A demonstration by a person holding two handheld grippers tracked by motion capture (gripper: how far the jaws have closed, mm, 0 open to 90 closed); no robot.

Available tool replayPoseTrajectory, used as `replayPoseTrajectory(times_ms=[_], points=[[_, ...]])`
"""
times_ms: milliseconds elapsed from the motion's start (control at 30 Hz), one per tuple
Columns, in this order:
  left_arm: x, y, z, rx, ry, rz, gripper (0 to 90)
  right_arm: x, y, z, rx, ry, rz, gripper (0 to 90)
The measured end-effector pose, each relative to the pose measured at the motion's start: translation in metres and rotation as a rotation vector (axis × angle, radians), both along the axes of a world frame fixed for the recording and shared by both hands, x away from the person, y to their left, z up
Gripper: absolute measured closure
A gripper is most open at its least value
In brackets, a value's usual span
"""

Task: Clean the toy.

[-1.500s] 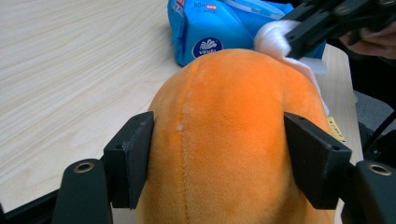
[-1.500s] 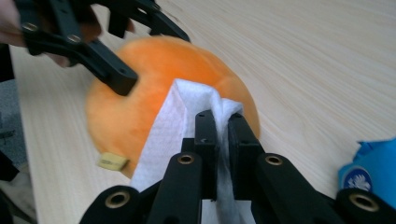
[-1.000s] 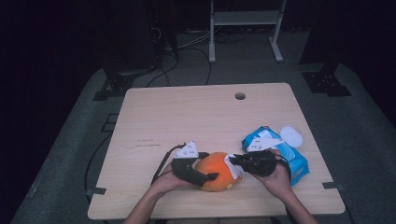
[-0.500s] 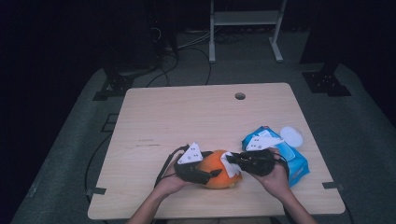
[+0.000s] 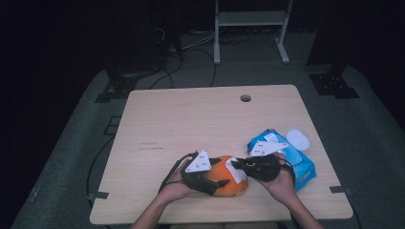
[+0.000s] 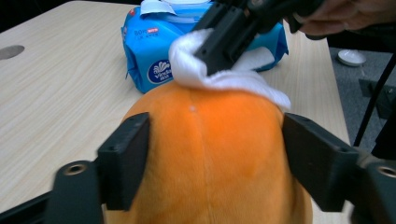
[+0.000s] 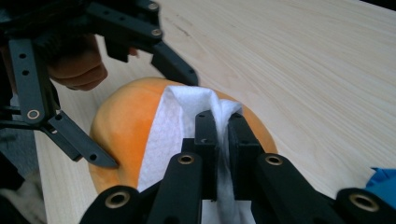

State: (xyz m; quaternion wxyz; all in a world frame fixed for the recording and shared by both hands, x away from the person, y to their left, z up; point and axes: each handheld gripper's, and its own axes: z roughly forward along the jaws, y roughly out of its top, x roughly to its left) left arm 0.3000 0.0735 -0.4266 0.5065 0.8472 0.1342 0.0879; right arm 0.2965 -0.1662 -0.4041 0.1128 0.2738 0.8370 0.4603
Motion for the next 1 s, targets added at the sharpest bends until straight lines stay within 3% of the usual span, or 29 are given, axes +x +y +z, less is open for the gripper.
replayPoseTrajectory(times_ms=[133,200,267,400,533,667,767,833,867,1000], points=[[0.01,0.01,0.0,-0.038,0.07,0.054,9.9,0.003,-0.004,-0.004,-0.004,0.013,-0.004,83.6],[0.013,0.016,-0.001,-0.059,0.094,0.065,9.1,0.005,-0.009,-0.006,0.007,0.026,-0.02,83.6],[0.014,0.015,-0.006,-0.052,0.121,0.044,11.4,0.007,-0.012,-0.007,0.014,0.036,-0.026,83.6],[0.009,0.007,-0.003,-0.028,0.08,0.05,26.0,0.0,-0.002,-0.001,0.007,0.008,-0.011,83.9],[0.004,0.002,0.001,-0.011,0.053,0.054,25.2,-0.006,0.007,0.007,0.013,-0.021,0.027,83.8],[0.011,0.012,0.003,-0.052,0.099,0.061,11.7,-0.003,0.004,0.0,0.004,-0.005,0.025,83.9],[0.014,0.018,0.0,-0.071,0.124,0.074,9.1,0.003,-0.003,-0.003,0.018,0.015,0.004,83.8],[0.015,0.016,-0.005,-0.056,0.139,0.056,9.5,0.007,-0.008,-0.004,0.026,0.022,-0.013,83.8],[0.014,0.014,-0.006,-0.056,0.146,0.038,13.5,0.007,-0.009,-0.004,0.027,0.026,-0.017,83.8],[0.01,0.008,-0.002,-0.029,0.099,0.048,29.5,0.003,-0.007,-0.001,0.008,0.008,-0.028,84.0]])
